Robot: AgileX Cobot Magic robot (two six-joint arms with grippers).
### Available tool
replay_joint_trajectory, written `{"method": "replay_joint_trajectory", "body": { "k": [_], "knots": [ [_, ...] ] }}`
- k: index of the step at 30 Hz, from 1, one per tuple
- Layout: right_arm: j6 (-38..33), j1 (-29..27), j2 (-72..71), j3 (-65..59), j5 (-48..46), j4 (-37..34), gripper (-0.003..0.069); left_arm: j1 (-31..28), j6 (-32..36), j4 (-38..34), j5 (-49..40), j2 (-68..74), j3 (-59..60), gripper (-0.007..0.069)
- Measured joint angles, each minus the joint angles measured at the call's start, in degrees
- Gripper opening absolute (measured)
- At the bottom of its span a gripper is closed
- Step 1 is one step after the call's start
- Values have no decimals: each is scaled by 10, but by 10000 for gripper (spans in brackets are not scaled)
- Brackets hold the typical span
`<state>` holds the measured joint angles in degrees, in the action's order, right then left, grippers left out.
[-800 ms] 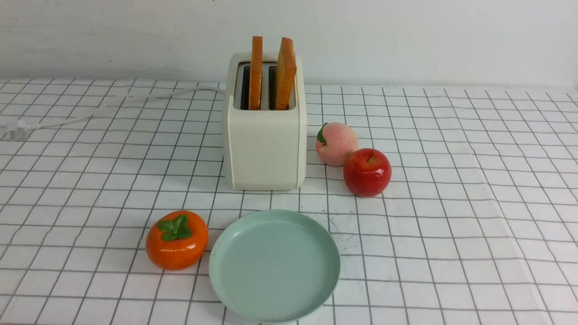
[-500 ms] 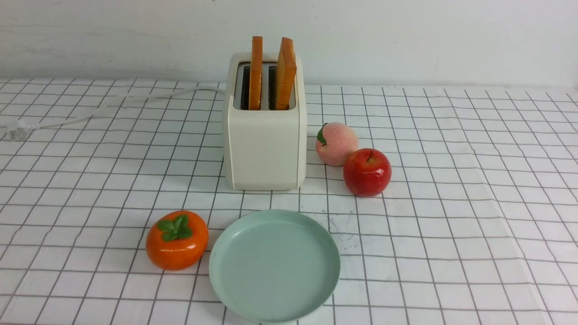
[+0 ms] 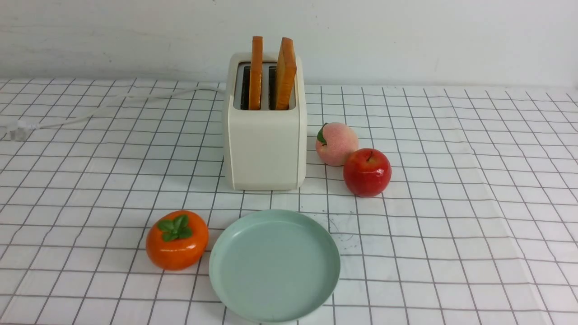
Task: Take toasted bread from bread machine on white checkered table place on plate.
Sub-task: 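Reach for a toast slice standing in the toaster with the left gripper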
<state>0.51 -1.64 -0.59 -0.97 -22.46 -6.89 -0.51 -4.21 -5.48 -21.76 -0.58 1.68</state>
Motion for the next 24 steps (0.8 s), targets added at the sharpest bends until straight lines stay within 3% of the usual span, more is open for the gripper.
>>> {"method": "replay_joint_trajectory", "body": {
  "k": [15,18,21,24],
  "knots": [
    [0,0,0,0,0,0,240,0,-4,-10,11,0,0,239],
    [0,0,0,0,0,0,240,0,-38,-76,46,0,0,239],
    [0,0,0,0,0,0,240,0,-117,-239,122,0,0,239],
    [0,0,0,0,0,0,240,0,-139,-327,192,0,0,239]
  ]
}}
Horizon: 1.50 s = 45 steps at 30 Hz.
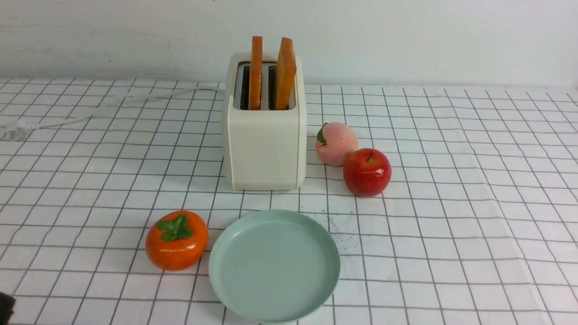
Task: Take toasted bread from bread machine on white checkered table place on plate.
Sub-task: 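Reach for a toast slice standing in the toaster with the left gripper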
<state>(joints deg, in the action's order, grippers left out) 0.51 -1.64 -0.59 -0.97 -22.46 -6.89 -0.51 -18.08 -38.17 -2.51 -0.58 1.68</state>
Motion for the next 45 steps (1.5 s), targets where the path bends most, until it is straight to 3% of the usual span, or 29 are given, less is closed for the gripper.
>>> {"method": "replay_joint_trajectory", "body": {
  "k": [3,6,10,13,17,23,27,31,36,39,43,45],
  "knots": [
    [0,0,0,0,0,0,240,0,-5,-45,25,0,-8,228],
    [0,0,0,0,0,0,240,0,27,-42,-33,30,-85,152],
    [0,0,0,0,0,0,240,0,104,12,-166,167,-243,22],
    [0,0,0,0,0,0,240,0,139,48,-291,284,-347,-13],
    [0,0,0,0,0,0,240,0,174,76,-434,465,-493,-13],
    [0,0,0,0,0,0,240,37,178,97,-493,672,-635,-13],
    [0,0,0,0,0,0,240,166,76,240,-515,829,-830,-13],
    [0,0,0,0,0,0,240,234,-2,369,-551,948,-1015,-13],
    [0,0,0,0,0,0,240,274,-20,459,-630,1084,-1216,-6],
    [0,0,0,0,0,0,240,282,-21,481,-678,1169,-1361,49],
    [0,0,0,0,0,0,240,282,-23,487,-685,1209,-1434,136],
    [0,0,0,0,0,0,240,282,-24,491,-684,1229,-1453,230]
  ]
}}
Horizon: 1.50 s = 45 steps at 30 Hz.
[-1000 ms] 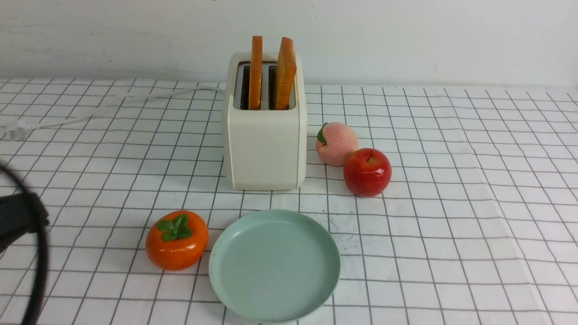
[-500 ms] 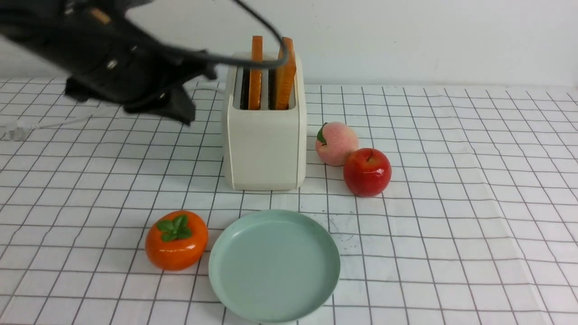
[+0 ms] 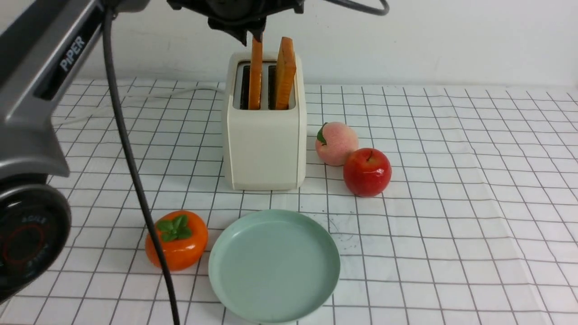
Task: Take toasted bread from bread machine on white checkered table place on plate.
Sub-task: 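Reach for a toast slice standing in the toaster with the left gripper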
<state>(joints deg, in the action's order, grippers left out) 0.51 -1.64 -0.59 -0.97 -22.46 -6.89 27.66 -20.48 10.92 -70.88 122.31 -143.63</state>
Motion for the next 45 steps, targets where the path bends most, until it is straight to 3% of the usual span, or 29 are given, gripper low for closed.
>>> {"method": "replay_joint_trajectory", "body": {
  "k": [6,20,24,30,45],
  "knots": [
    [0,0,0,0,0,0,240,0,-13,36,31,33,-2,350],
    [0,0,0,0,0,0,240,0,-55,85,66,104,-2,361],
    [0,0,0,0,0,0,240,0,-57,85,72,115,-2,312],
    [0,0,0,0,0,0,240,0,-58,89,82,115,-2,109],
    [0,0,0,0,0,0,240,0,-51,96,72,48,-2,101]
  ]
}}
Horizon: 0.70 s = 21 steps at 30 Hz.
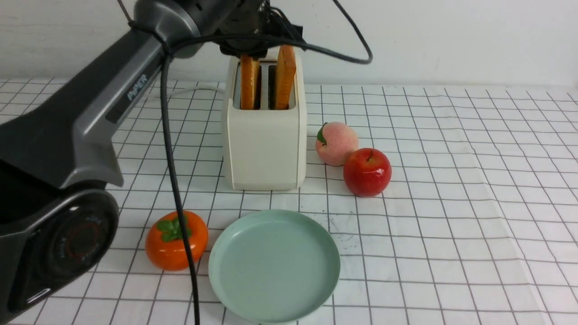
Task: Take toasted bread from bread machine on white checkered table place on plate.
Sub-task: 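Reach for a toast slice standing in the toaster with the left gripper, then place the slice of bread on the plate with the left gripper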
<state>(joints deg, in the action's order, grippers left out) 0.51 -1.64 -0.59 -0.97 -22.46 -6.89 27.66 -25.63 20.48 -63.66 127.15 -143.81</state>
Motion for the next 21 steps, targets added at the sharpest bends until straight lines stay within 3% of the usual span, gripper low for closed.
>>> {"method": "replay_joint_trajectory", "body": {
  "k": [8,14,21],
  "knots": [
    [0,0,0,0,0,0,240,0,12,-2,-33,-93,0,101],
    [0,0,0,0,0,0,240,0,59,-47,-73,-178,4,101],
    [0,0,0,0,0,0,240,0,80,-126,-73,-371,201,101]
  ]
}}
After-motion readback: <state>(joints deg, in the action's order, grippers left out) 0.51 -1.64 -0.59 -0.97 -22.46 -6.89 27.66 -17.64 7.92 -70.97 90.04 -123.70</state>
